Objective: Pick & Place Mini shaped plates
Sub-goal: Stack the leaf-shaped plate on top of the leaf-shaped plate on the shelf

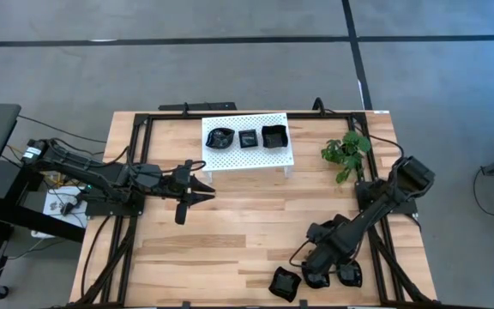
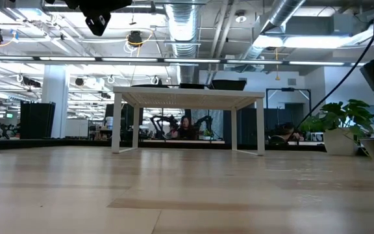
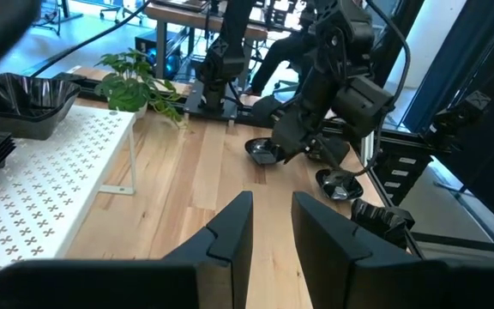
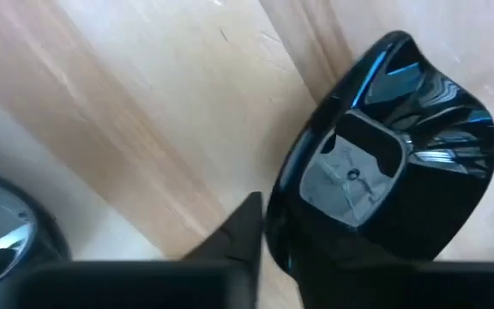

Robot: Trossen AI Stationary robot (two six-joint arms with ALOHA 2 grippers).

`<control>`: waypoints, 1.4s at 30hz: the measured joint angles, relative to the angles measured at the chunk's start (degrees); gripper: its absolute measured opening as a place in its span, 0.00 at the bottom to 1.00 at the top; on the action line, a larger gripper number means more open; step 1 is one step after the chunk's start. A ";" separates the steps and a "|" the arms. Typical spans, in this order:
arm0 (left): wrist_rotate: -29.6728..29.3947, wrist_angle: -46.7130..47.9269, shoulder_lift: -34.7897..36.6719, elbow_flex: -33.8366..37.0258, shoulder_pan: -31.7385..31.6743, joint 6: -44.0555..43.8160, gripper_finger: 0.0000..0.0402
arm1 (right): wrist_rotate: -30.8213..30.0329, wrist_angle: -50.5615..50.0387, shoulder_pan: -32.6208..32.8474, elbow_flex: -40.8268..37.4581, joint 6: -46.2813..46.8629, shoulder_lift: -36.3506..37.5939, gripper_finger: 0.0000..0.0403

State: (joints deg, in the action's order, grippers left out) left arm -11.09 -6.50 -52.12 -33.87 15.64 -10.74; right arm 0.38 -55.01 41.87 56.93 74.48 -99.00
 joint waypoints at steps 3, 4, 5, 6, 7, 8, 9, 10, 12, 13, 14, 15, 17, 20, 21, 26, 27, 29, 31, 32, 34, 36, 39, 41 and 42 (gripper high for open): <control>0.00 0.00 0.00 0.00 0.00 0.00 0.21 | -0.59 1.55 0.00 0.00 0.02 1.07 0.02; 0.00 0.00 0.00 0.00 0.00 0.29 0.21 | -1.82 2.75 -0.19 0.10 0.02 1.37 0.02; 0.02 -0.01 -0.01 0.00 0.02 1.06 0.21 | -3.75 3.70 -0.36 0.42 -0.03 1.39 0.02; 0.29 -0.01 -0.05 0.00 0.13 1.86 0.21 | -5.99 4.79 -0.60 0.78 -0.67 1.31 0.02; 0.92 -0.17 -0.21 0.00 0.27 2.71 0.21 | -8.38 6.10 -0.96 1.30 -2.35 1.26 0.01; 1.85 -0.54 -0.46 0.00 0.36 3.34 0.21 | -10.59 7.83 -1.53 1.88 -4.58 1.26 0.01; 3.11 -1.10 -0.75 0.02 0.37 4.09 0.21 | -12.94 9.69 -2.24 2.44 -7.15 1.26 0.01; 4.79 -2.15 -1.18 0.02 0.39 4.37 0.21 | -15.09 10.92 -3.09 3.01 -9.56 1.26 0.01; 9.19 -4.41 -2.29 0.02 0.37 4.55 0.21 | -18.53 11.40 -5.03 4.79 -15.11 1.24 0.01; 11.69 -5.57 -2.96 0.02 0.37 4.85 0.21 | -19.74 11.54 -6.21 5.95 -18.19 1.24 0.00; 13.88 -6.62 -3.85 0.02 0.39 5.88 0.21 | -20.80 11.90 -7.45 7.06 -21.29 1.24 0.00; 15.65 -7.77 -4.81 0.02 0.42 7.34 0.21 | -21.84 12.04 -8.73 8.04 -24.10 1.25 0.01; 17.45 -8.53 -6.62 0.02 0.44 10.69 0.21 | -23.81 12.11 -11.49 9.82 -29.16 1.24 0.00; 16.73 -9.02 -9.92 0.00 0.34 13.73 0.22 | -24.44 14.77 -15.55 11.72 -36.23 1.24 0.00; 16.42 -9.44 -11.10 0.00 0.37 14.44 0.22 | -24.27 16.30 -16.74 12.06 -38.64 1.24 0.00; 15.60 -12.25 -16.05 0.00 0.37 17.08 0.28 | -21.59 26.30 -20.62 12.57 -50.68 1.24 0.00; 15.55 -12.62 -16.81 0.00 0.37 17.87 0.30 | -21.12 27.98 -21.16 12.57 -52.33 1.24 0.00; 15.45 -14.55 -18.29 0.02 0.37 19.18 0.33 | -20.96 30.78 -22.00 12.57 -55.02 1.24 0.00; 15.13 -16.44 -19.29 0.02 0.37 20.70 0.36 | -20.90 33.15 -22.40 12.57 -57.78 1.24 0.00; 14.60 -17.19 -19.74 0.00 0.37 21.37 0.37 | -20.66 34.55 -22.55 12.57 -59.77 1.24 0.00; 13.63 -17.64 -20.11 0.02 0.37 22.75 0.40 | -19.68 37.45 -22.58 12.57 -64.44 1.24 0.00; 12.18 -17.95 -20.05 0.01 0.33 24.16 0.41 | -17.00 40.13 -22.31 12.57 -69.53 1.24 0.00; 10.91 -18.11 -19.22 0.00 0.33 24.43 0.42 | -11.85 43.52 -21.37 12.57 -77.52 1.24 0.00; 11.29 -18.10 -18.66 0.00 0.33 24.43 0.42 | -10.70 45.34 -20.52 12.57 -81.65 1.24 0.00; 12.37 -18.12 -18.50 0.00 0.33 24.41 0.42 | -10.66 45.86 -20.15 12.57 -83.26 1.24 0.00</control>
State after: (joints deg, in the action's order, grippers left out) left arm 1.28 -24.62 -70.62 -33.87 15.97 13.67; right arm -10.28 -9.15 21.72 69.49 -8.78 -97.76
